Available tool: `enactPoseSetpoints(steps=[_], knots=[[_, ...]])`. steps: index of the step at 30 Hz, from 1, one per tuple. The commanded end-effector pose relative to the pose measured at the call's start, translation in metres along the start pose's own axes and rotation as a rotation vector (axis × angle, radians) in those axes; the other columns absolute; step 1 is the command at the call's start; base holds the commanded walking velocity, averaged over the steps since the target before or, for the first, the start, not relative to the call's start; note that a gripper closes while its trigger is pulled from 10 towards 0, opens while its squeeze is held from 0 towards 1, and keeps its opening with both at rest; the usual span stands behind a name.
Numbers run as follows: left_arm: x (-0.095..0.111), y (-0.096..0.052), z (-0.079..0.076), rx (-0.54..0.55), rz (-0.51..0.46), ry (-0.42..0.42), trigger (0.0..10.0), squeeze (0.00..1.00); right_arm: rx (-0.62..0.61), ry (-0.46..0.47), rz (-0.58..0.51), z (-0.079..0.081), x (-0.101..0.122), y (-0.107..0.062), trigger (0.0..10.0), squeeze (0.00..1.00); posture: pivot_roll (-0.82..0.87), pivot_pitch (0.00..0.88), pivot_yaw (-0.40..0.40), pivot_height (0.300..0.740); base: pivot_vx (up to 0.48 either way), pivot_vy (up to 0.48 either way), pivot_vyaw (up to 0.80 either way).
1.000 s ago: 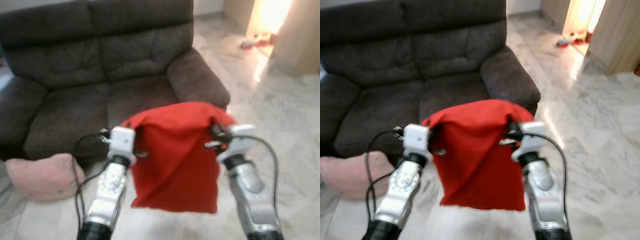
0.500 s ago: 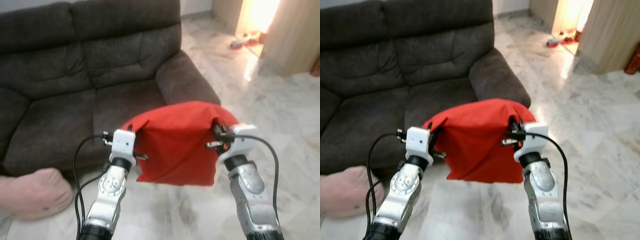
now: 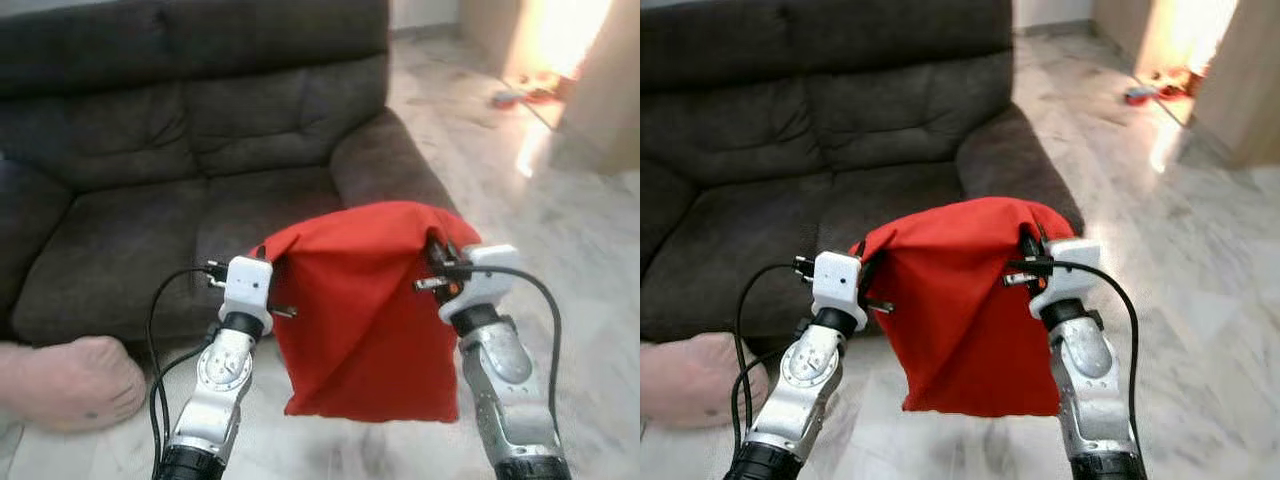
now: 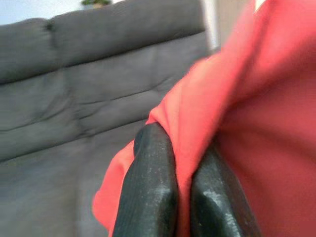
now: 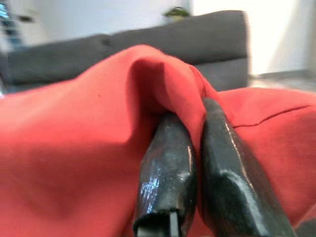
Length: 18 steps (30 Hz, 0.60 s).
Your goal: Move the pillow to the sofa from floor
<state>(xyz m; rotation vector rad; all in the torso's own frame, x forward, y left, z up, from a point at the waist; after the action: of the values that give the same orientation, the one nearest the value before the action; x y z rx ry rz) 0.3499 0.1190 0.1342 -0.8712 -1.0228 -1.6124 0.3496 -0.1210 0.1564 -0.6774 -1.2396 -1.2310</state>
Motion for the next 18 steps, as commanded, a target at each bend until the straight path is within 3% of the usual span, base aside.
enactPoseSetpoints(steps=[1,9,18], knots=[[0.024,0.006,0.010,0.046,-0.084,-0.008,10.0,0.00,0.038,-0.043,-0.102,0.006,0.028,0.003,10.0,0.00,-0.09,0.042,0.074,0.740,0.330,0.000,0.00],[0.026,0.007,0.011,0.048,-0.093,-0.002,10.0,0.00,0.054,-0.040,-0.113,0.010,0.031,0.004,10.0,0.00,-0.08,0.041,0.075,0.740,0.327,0.000,0.68],[0.033,0.009,0.012,0.045,-0.110,0.012,10.0,0.00,0.062,-0.025,-0.140,0.012,0.040,0.007,10.0,0.00,-0.08,0.041,0.076,0.740,0.327,0.000,0.00]])
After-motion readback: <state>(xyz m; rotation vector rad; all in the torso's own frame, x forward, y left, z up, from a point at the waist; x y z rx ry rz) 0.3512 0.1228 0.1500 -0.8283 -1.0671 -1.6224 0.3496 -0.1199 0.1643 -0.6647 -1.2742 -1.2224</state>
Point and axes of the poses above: a point about 5 cm out from each wrist's last joint towards the gripper, its own y axis pointing out of the wrist towards the gripper, its own x axis along the axis of the wrist's last joint, z = x × y, the point moved 5 cm from there along y, pointing out of the wrist towards the gripper, and after that the axes turned 14 degrees about y, right-handed, at the moved point
